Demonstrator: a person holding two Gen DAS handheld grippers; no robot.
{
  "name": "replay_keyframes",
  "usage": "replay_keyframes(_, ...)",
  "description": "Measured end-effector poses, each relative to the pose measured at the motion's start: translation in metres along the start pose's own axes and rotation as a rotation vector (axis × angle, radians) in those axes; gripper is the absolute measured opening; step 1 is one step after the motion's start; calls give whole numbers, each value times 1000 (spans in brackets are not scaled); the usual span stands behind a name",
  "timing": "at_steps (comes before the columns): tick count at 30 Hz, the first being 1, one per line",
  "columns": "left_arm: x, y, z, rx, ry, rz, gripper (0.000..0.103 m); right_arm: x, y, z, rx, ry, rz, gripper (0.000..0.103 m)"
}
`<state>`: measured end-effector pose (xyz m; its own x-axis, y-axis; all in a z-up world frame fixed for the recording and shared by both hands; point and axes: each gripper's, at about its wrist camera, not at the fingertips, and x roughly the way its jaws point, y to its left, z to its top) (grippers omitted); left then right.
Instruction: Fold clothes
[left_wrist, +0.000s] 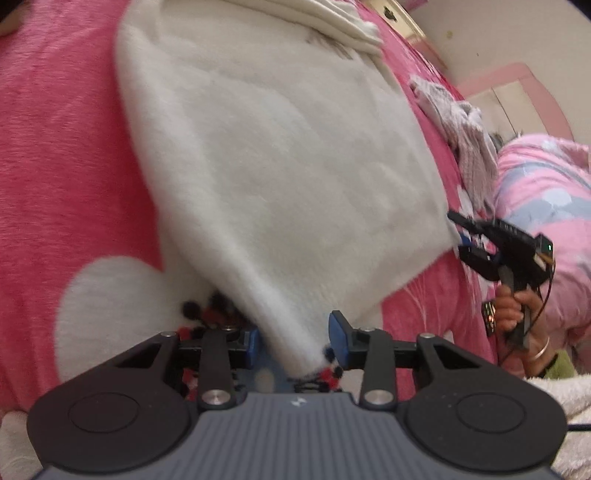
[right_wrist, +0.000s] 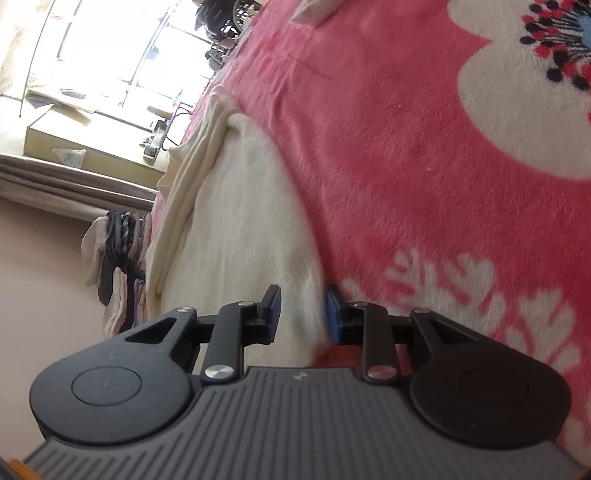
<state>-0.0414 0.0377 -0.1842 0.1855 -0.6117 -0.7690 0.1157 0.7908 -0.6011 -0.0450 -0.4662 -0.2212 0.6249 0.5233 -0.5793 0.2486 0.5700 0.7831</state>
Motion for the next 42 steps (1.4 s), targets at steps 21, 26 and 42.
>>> replay_keyframes(21,-23,-16,4,76,-157,19,9,11,22,-7,-61,-7,67,9)
replay_keyframes(26,-50,-24,22,70,-296,-13,9,4,47,1,-103,-37,95,9)
replay_keyframes(42,-130,-47,125,69,-635,-35,9,28,181,87,-366,-79,134,8)
